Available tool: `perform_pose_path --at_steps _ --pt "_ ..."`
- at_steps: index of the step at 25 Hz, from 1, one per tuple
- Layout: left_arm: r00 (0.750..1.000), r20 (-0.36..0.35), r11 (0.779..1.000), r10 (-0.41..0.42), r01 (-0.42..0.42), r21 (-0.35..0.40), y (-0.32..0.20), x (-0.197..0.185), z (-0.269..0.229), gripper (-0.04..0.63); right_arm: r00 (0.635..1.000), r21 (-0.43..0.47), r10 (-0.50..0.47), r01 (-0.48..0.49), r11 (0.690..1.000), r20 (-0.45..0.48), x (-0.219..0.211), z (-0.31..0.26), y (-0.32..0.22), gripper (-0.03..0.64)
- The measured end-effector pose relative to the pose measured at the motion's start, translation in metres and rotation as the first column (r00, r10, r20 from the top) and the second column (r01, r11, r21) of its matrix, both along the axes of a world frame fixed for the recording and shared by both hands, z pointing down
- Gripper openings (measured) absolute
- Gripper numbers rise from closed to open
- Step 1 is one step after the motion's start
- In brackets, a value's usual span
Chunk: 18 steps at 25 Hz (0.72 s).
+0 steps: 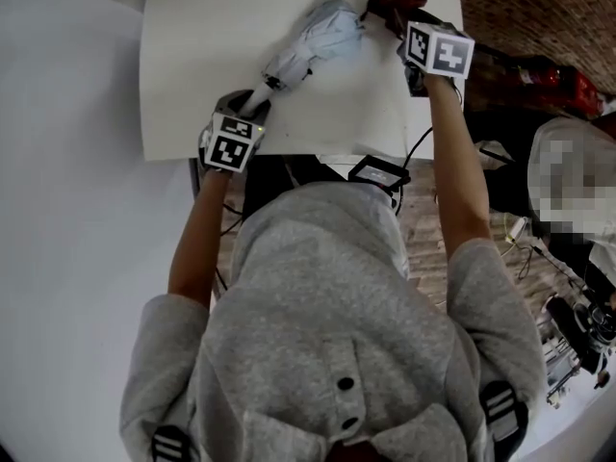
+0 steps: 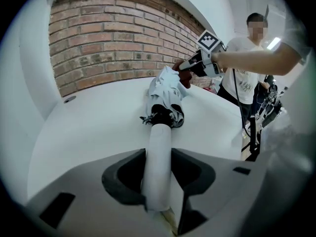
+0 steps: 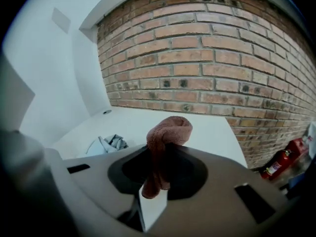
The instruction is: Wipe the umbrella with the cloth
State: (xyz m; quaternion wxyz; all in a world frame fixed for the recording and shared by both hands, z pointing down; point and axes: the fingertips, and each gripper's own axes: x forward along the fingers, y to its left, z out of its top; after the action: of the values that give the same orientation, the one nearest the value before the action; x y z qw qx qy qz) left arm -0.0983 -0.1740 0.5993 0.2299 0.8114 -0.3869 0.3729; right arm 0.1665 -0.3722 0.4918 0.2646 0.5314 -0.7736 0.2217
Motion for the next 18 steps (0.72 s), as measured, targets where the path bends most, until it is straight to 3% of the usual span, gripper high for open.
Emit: perform_pose_path --at_steps 7,18 --pt "1.0 0.005 1.0 -0.011 0.011 0.002 0.003 0.001 0.002 0.166 0.989 -0.006 -0.123 0.124 0.992 0.088 -0.051 0.022 0.046 0.075" --pt "1.0 -0.005 1.0 -0.023 0.023 0.009 0.005 0.005 0.001 0.166 0.967 -0.046 -0.141 0.154 0.987 0.214 -0.093 0.037 0.104 0.075"
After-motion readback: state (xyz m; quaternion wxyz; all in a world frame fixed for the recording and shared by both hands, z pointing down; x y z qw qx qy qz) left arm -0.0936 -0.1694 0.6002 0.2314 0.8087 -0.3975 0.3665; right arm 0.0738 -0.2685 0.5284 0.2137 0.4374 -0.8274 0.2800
